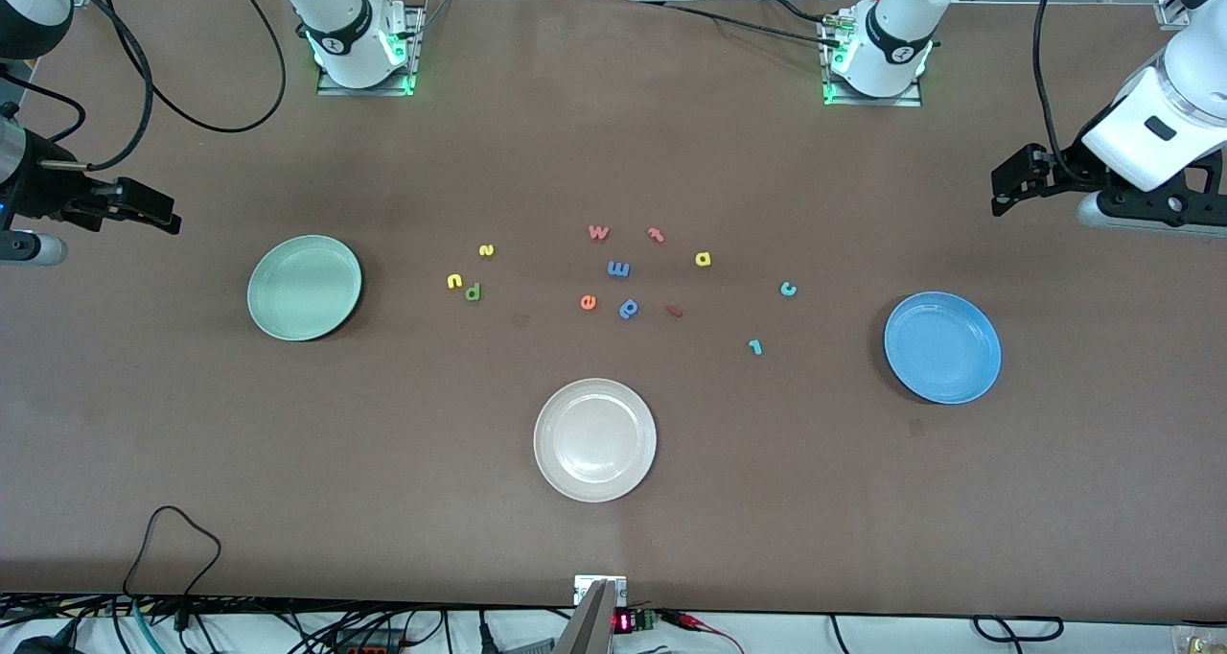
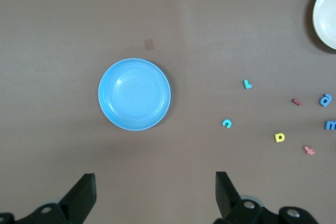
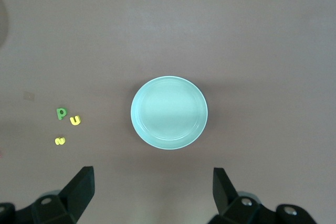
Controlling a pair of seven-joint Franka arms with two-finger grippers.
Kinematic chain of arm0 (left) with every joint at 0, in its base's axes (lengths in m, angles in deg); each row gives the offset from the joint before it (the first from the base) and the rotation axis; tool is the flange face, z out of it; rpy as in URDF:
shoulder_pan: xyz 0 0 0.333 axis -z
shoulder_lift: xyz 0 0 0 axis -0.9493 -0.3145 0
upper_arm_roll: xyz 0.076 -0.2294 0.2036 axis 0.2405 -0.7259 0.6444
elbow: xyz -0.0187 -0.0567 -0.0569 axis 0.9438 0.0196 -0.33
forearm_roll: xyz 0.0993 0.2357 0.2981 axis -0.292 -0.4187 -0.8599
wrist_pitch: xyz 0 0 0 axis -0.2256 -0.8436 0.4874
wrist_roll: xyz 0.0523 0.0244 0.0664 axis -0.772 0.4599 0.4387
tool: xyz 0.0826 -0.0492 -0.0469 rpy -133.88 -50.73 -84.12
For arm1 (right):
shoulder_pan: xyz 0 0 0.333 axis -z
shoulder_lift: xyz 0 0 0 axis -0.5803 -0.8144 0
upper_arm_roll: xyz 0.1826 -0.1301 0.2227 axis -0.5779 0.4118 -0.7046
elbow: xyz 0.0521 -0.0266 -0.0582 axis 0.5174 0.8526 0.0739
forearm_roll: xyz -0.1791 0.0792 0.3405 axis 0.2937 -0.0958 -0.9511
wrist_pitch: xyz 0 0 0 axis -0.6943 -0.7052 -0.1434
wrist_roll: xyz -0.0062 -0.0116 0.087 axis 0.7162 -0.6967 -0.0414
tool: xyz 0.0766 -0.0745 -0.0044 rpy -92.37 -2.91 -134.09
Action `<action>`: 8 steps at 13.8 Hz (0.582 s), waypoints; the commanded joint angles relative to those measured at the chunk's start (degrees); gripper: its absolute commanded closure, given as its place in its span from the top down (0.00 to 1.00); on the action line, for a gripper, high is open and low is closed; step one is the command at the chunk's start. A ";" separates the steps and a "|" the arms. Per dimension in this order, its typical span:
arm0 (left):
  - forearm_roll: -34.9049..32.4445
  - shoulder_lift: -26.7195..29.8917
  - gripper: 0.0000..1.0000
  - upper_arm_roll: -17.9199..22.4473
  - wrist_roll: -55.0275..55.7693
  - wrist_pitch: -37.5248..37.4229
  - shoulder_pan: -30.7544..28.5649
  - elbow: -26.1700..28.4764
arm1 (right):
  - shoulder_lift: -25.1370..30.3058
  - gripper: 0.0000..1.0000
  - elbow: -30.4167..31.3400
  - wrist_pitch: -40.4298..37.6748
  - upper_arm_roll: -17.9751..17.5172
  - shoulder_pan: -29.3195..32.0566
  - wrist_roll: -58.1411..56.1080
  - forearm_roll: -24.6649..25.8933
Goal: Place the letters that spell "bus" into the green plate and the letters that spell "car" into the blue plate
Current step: 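Move the right gripper toward the yellow letters beside the green plate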
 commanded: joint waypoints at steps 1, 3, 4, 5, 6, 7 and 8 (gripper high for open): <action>-1.29 -0.24 1.00 -0.32 -0.24 1.58 -0.04 0.10 | 0.53 1.00 0.57 -0.04 -0.12 0.05 0.21 0.23; -1.29 0.03 1.00 -0.49 -0.85 0.89 -0.04 0.10 | 0.45 1.00 0.48 -0.04 -0.12 0.14 -0.40 0.32; -1.29 0.46 1.00 -0.67 -0.85 0.10 -0.04 0.10 | 0.53 1.00 0.48 0.05 -0.12 0.14 -0.40 0.32; -1.29 0.55 1.00 -1.02 -0.85 -1.91 0.05 -0.16 | 0.45 1.00 0.48 0.05 -0.12 -0.04 -0.40 0.32; -1.29 0.56 1.00 -1.63 -0.85 -3.58 -0.12 -1.47 | 0.45 1.00 0.48 -0.04 -0.12 -0.12 -0.22 0.32; -1.38 0.47 1.00 -1.72 -0.77 -4.03 -0.12 -1.57 | -0.25 1.00 0.57 -0.22 -0.20 -0.30 -0.48 0.32; -2.16 0.21 1.00 -1.81 -0.77 -3.60 -0.04 -1.66 | -0.60 1.00 0.57 -0.39 -0.29 -1.00 -0.49 0.32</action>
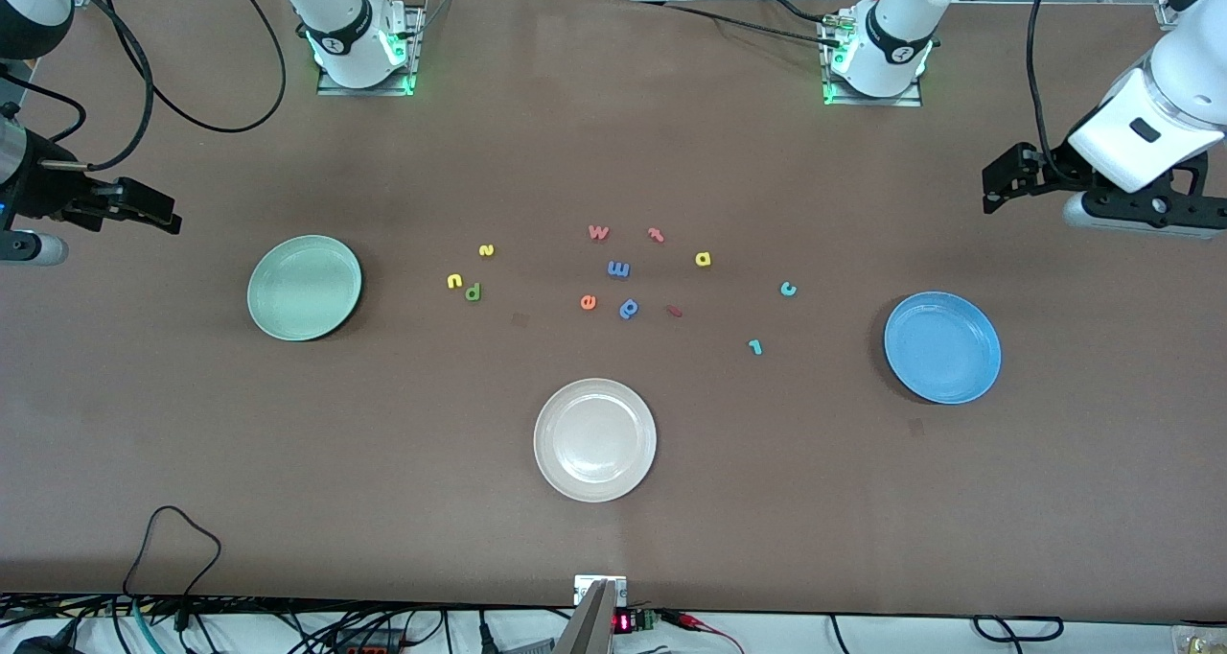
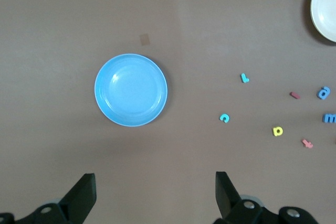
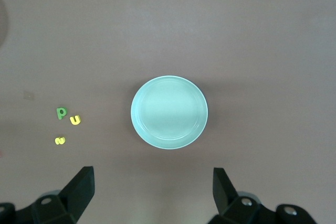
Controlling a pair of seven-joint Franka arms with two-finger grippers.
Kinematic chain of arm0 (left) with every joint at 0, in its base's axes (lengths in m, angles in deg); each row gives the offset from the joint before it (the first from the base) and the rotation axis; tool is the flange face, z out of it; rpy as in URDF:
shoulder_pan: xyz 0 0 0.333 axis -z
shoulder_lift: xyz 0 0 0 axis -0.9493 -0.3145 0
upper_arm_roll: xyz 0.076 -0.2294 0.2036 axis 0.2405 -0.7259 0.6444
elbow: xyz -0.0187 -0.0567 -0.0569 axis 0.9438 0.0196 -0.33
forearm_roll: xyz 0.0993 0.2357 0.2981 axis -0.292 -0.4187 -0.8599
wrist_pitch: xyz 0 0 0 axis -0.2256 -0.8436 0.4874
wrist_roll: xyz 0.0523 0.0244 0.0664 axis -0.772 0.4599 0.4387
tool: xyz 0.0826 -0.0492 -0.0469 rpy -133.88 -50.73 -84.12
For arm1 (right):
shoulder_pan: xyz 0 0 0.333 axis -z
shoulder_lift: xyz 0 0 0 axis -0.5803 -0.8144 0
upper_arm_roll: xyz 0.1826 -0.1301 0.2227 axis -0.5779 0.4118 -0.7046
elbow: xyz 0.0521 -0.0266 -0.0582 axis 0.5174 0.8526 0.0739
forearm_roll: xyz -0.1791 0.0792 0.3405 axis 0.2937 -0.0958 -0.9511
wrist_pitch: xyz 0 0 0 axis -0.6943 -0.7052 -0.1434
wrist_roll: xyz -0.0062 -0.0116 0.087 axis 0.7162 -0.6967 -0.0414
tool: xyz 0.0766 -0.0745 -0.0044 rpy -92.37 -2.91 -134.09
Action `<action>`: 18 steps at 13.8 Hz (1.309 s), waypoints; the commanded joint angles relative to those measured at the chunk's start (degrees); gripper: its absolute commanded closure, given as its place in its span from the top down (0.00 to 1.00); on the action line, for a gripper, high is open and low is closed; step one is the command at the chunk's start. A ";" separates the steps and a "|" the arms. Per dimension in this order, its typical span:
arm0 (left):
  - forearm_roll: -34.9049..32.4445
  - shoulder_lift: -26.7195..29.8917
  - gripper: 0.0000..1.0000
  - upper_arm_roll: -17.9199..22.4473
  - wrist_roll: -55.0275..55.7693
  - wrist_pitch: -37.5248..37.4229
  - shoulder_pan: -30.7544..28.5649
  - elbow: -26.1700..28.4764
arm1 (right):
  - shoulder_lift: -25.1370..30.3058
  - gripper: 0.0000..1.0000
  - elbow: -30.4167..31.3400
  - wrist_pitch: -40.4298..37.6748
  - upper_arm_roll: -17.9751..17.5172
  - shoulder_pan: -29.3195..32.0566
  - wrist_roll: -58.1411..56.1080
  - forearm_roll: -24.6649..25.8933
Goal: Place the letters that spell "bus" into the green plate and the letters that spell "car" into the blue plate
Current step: 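Move the right gripper toward the yellow letters beside the green plate, then lower the right gripper onto the yellow u while the left gripper reaches letters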
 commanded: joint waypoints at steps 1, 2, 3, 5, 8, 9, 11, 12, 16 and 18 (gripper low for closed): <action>-3.69 -0.02 1.00 -0.94 -0.54 -0.41 0.02 -1.15 | -0.71 1.00 0.42 -1.14 -0.23 -1.32 -0.35 0.32; -3.88 -0.11 1.00 -1.29 -0.53 -0.14 -0.06 -1.33 | -1.23 1.00 0.42 -2.46 -0.23 -1.76 -0.26 0.23; -3.79 -0.29 1.00 -1.29 -1.06 -0.31 -0.24 -1.85 | -1.67 1.00 0.50 -4.30 -0.23 -2.29 -0.26 0.32; -3.70 -0.29 1.00 -1.29 -0.89 -0.75 -0.07 -1.86 | -2.29 1.00 2.25 -5.90 -0.23 -4.13 -0.09 -0.29; -3.53 -2.04 1.00 -1.29 -0.19 -1.01 -0.32 -1.94 | -2.73 1.00 7.68 -0.66 -0.23 -7.73 0.53 -1.44; -3.35 -2.05 1.00 -1.20 -0.36 -1.01 -0.68 -1.95 | -1.34 1.00 13.02 5.64 -0.32 -8.52 0.53 -1.53; -3.35 -1.96 1.00 -1.29 -0.10 -1.10 -0.68 -1.86 | 0.51 1.00 23.31 17.69 -0.23 -11.85 1.23 -1.44; -3.35 -2.04 1.00 -1.29 -0.09 -1.27 -0.51 -1.86 | 0.61 1.00 27.18 23.14 -0.23 -13.61 2.28 -1.44; -3.18 -2.83 1.00 -1.29 -0.01 -1.80 -0.15 -1.77 | -4.38 1.00 32.76 37.24 -0.23 -19.24 7.89 -1.44; -3.09 -3.19 1.00 -1.29 0.43 -1.80 -0.15 -1.68 | -8.16 1.00 32.76 41.72 -0.23 -21.70 10.27 -1.44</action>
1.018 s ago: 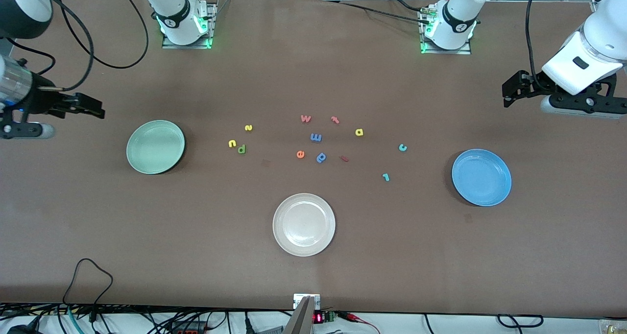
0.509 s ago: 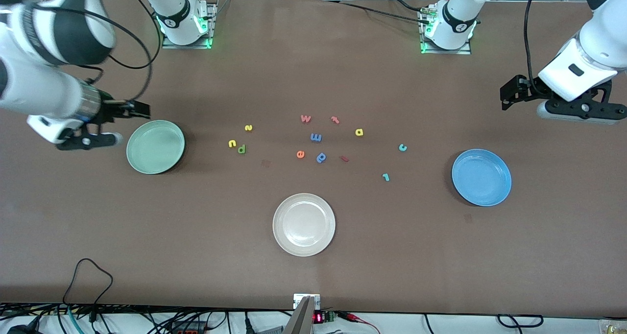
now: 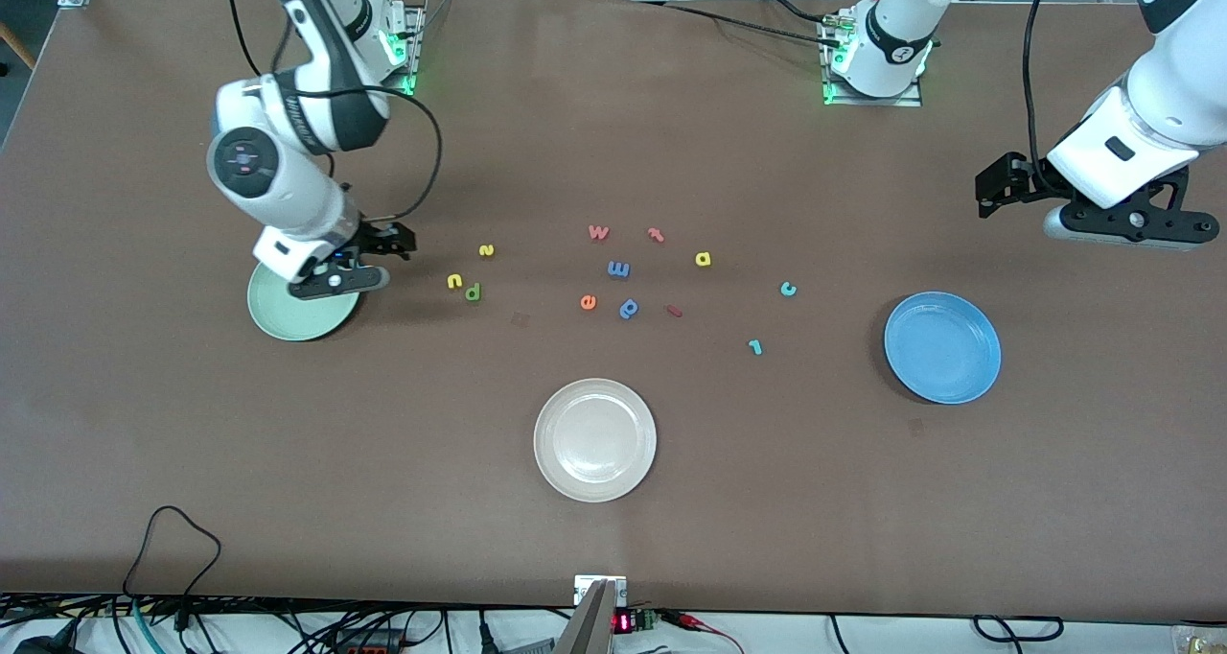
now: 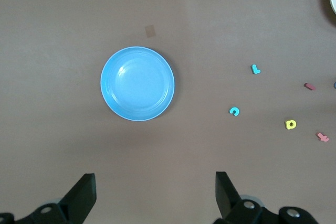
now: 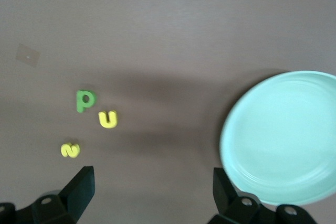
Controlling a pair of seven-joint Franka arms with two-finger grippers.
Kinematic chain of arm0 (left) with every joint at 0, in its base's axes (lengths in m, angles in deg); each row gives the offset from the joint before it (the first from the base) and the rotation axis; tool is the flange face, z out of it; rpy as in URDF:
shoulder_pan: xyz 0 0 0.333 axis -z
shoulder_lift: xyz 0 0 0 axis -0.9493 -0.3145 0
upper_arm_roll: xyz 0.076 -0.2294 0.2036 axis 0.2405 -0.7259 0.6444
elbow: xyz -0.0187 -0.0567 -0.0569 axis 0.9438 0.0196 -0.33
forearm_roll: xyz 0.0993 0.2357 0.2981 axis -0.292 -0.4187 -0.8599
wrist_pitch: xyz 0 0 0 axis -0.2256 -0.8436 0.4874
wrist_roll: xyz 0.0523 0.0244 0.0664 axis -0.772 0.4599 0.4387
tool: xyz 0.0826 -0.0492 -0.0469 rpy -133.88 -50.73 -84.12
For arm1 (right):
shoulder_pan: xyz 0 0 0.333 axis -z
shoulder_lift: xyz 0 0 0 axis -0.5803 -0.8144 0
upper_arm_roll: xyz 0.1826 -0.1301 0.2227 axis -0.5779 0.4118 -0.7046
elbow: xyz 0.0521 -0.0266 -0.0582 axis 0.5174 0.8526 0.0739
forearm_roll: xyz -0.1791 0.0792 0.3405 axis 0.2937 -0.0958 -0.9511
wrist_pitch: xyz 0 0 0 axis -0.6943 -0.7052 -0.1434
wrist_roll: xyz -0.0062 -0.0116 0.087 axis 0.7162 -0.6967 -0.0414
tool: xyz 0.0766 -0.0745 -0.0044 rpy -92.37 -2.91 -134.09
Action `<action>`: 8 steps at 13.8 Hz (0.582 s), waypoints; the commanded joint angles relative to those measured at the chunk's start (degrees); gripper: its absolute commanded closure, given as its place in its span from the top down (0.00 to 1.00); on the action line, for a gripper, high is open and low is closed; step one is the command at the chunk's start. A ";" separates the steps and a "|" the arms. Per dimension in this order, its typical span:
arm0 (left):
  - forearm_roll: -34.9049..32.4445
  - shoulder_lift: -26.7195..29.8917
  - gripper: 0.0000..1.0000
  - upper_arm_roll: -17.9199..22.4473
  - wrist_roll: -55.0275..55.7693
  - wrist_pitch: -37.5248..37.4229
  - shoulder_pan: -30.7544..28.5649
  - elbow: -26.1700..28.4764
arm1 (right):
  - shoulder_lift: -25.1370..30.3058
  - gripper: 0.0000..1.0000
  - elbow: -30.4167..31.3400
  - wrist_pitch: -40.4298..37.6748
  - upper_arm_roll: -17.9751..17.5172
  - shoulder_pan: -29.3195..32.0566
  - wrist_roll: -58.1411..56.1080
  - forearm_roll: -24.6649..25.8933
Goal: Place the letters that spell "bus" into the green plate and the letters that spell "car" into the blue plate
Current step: 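Lower the right gripper onto the yellow u while the left gripper reaches letters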
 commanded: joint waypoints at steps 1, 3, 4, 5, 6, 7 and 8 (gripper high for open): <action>-0.54 -1.66 1.00 -0.41 0.17 -0.93 0.22 -1.12 | -4.67 1.00 -0.33 5.36 0.51 -3.14 2.94 -0.47; -0.54 -5.07 1.00 -1.02 -0.18 -1.02 1.18 -1.03 | -7.32 0.90 -0.68 8.17 0.51 -4.11 2.95 -0.38; -0.63 -8.92 1.00 -2.24 0.52 -1.10 2.84 -1.12 | -8.20 0.79 -0.77 9.32 0.51 -4.29 2.95 -0.47; -0.63 -12.26 1.00 -2.51 1.04 -0.67 4.43 -1.12 | -9.08 0.71 -0.77 9.94 0.51 -4.38 2.95 -0.38; -0.46 -15.34 1.00 -2.60 3.92 0.38 5.22 -1.29 | -9.78 0.64 -1.21 10.38 0.51 -4.46 2.95 -0.38; 0.33 -18.07 1.00 -2.60 8.56 3.87 5.32 -1.30 | -10.66 0.63 -1.47 10.56 0.51 -4.73 2.95 -0.38; 1.64 -20.62 1.00 -2.60 13.92 7.82 6.36 -1.21 | -11.02 0.63 -1.56 11.17 0.51 -5.51 2.95 -0.38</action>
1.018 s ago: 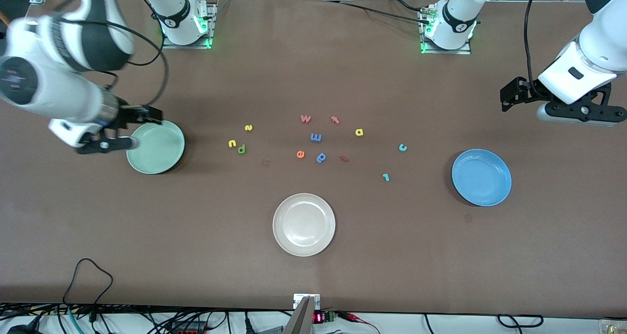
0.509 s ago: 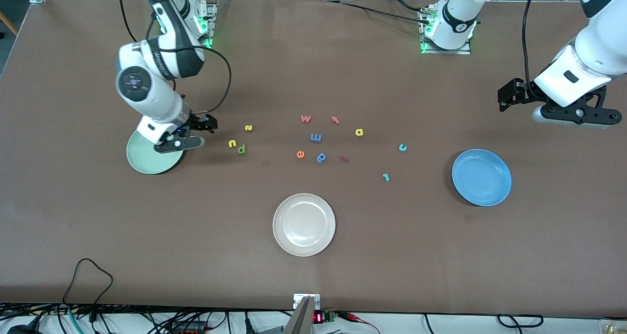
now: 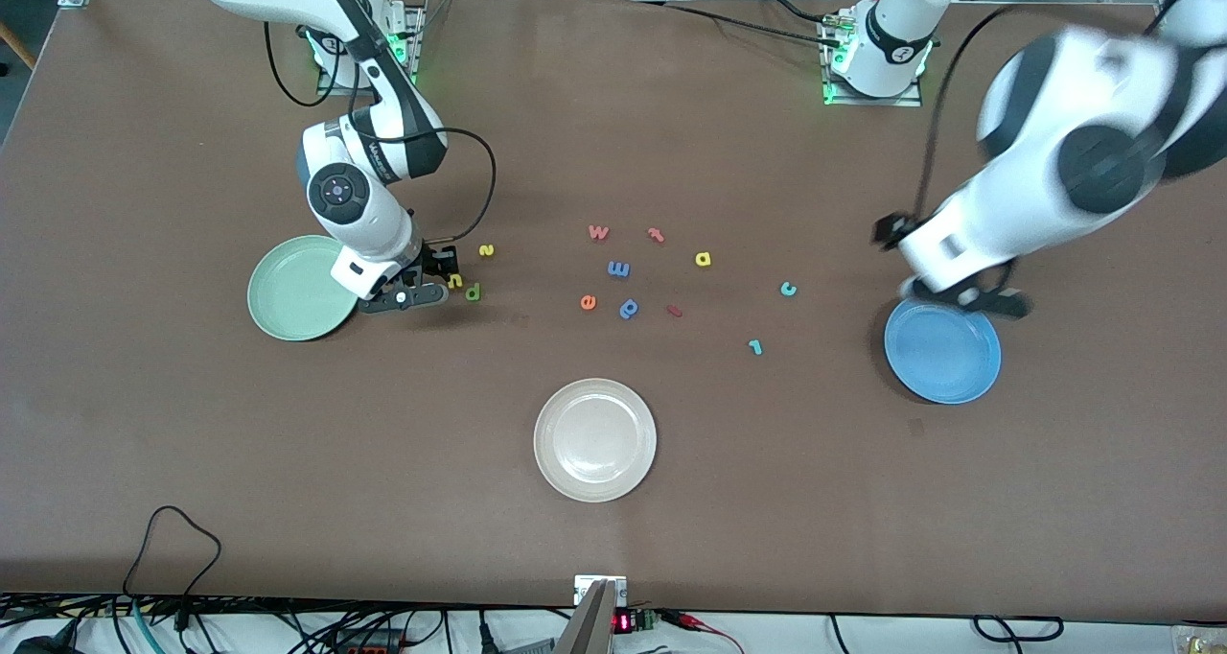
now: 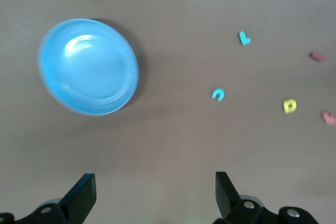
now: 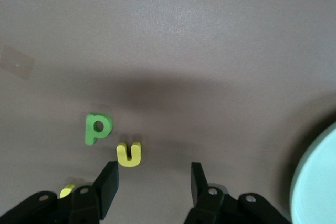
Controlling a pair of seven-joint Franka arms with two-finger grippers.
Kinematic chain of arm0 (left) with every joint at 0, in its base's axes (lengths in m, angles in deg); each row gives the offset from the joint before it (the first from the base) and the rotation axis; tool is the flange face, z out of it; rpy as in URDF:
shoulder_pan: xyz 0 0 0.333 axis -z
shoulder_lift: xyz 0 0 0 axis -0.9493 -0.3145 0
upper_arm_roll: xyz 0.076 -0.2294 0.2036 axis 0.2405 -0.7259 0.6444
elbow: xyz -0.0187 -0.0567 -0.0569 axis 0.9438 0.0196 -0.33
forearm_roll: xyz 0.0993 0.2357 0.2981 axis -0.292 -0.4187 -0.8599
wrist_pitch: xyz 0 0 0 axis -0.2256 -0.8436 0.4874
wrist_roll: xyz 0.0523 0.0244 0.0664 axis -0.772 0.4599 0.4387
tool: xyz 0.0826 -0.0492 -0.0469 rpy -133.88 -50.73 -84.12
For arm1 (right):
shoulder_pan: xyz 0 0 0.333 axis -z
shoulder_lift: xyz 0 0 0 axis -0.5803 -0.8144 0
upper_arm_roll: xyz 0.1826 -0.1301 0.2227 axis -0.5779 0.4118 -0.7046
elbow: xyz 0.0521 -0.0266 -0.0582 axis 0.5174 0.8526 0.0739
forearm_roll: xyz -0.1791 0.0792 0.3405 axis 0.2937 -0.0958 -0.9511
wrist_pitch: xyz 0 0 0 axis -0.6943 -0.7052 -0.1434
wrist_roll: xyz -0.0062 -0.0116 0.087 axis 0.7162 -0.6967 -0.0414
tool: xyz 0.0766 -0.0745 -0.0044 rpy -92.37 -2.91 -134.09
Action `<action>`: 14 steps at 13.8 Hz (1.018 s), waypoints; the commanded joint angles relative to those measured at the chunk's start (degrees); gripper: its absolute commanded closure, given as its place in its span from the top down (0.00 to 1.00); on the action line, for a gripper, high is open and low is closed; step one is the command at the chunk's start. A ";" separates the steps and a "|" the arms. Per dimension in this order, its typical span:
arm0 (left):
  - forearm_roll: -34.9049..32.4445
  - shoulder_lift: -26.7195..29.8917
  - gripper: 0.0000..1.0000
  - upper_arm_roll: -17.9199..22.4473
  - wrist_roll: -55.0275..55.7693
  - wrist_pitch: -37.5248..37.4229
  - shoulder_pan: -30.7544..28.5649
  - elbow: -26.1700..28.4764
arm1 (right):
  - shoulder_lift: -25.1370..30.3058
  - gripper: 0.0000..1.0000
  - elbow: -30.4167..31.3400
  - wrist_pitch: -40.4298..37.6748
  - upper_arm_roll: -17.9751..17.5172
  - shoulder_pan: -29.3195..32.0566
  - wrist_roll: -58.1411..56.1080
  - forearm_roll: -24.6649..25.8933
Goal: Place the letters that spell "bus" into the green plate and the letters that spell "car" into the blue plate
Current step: 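Lower the right gripper onto the yellow u while the left gripper reaches letters, then grasp the yellow u and teal c with the right and left grippers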
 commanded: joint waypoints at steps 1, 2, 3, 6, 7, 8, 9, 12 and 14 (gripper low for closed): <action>1.49 -8.37 1.00 0.13 12.86 6.79 3.34 -2.19 | -1.24 0.63 -1.15 0.96 0.50 -2.31 0.50 -0.47; 1.49 -10.49 1.00 0.13 18.84 10.04 5.02 -2.10 | -1.68 0.63 -1.15 1.23 0.50 -2.23 0.76 -0.47; 2.10 -13.03 1.00 0.13 24.82 13.81 5.99 -2.19 | -2.47 0.63 -1.15 1.84 0.50 -2.23 0.85 -0.47; 2.02 -18.14 1.00 0.21 27.87 22.00 7.93 -1.32 | -3.97 0.63 -1.06 3.59 0.50 -3.37 0.86 -0.47; 1.84 -18.76 1.00 0.13 27.52 25.16 7.93 -0.62 | -4.93 0.63 -1.06 4.47 0.50 -3.38 0.86 -0.47; 1.84 -18.94 1.00 0.13 27.08 29.89 8.46 0.78 | -5.46 0.63 -1.06 5.44 0.50 -3.46 0.86 -0.38; 1.84 -19.12 1.00 0.21 26.81 34.89 9.51 2.97 | -5.73 0.63 -1.06 5.80 0.50 -3.46 0.86 -0.38; 1.75 -20.53 0.95 0.39 23.22 43.46 9.34 6.85 | -5.82 0.62 -1.06 5.97 0.50 -3.46 0.86 -0.38; 1.67 -20.70 0.76 0.30 22.59 43.47 9.25 6.86 | -5.90 0.57 -0.97 6.32 0.50 -3.55 0.86 -0.38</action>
